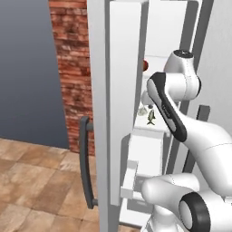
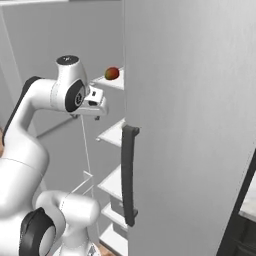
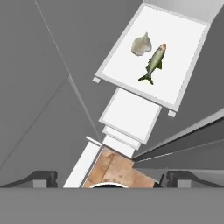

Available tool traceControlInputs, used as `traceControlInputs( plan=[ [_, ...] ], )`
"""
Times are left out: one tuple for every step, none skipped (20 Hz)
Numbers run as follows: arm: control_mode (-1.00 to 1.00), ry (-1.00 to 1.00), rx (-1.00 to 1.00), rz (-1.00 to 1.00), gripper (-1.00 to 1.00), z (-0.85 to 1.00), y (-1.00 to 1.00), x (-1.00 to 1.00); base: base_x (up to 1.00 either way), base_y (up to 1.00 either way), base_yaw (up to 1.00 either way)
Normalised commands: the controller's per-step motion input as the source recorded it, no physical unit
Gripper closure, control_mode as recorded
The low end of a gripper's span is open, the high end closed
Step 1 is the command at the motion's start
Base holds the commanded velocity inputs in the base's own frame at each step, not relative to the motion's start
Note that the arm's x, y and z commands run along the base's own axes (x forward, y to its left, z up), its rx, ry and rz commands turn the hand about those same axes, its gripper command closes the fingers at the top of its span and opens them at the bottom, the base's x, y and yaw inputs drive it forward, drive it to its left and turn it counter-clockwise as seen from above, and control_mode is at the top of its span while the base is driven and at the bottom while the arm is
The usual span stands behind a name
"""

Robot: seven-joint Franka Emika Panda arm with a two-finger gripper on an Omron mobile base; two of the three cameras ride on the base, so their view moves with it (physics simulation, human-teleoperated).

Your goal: Take the fish and garlic from the second highest rack and move them to the highest rack where the mango and lemon wedge are located, to maximize freezer space. Close the freezer door after rearranging.

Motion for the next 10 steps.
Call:
traceControlInputs(
  plan=[
    [1.0, 0.0, 0.0, 0.0, -1.0, 0.0, 0.0, 0.0, 0.58, 0.0, 0.42],
    [1.0, 0.0, 0.0, 0.0, -1.0, 0.0, 0.0, 0.0, 0.62, 0.0, 0.42],
    [1.0, 0.0, 0.0, 0.0, -1.0, 0.0, 0.0, 0.0, 0.62, 0.0, 0.42],
    [1.0, 0.0, 0.0, 0.0, -1.0, 0.0, 0.0, 0.0, 0.63, 0.0, 0.39],
    [1.0, 0.0, 0.0, 0.0, -1.0, 0.0, 0.0, 0.0, 0.61, 0.0, 0.38],
    [1.0, 0.0, 0.0, 0.0, -1.0, 0.0, 0.0, 0.0, 0.57, 0.0, 0.35],
    [1.0, 0.0, 0.0, 0.0, -1.0, 0.0, 0.0, 0.0, 0.61, 0.09, 0.3],
    [1.0, 0.0, 0.0, 0.0, -1.0, 0.0, 0.0, 0.0, 0.58, 0.14, 0.28],
    [1.0, 0.0, 0.0, 0.0, -1.0, 0.0, 0.0, 0.0, 0.57, 0.2, 0.24],
    [1.0, 0.0, 0.0, 0.0, -1.0, 0.0, 0.0, 0.0, 0.51, 0.27, 0.18]
  ],
)
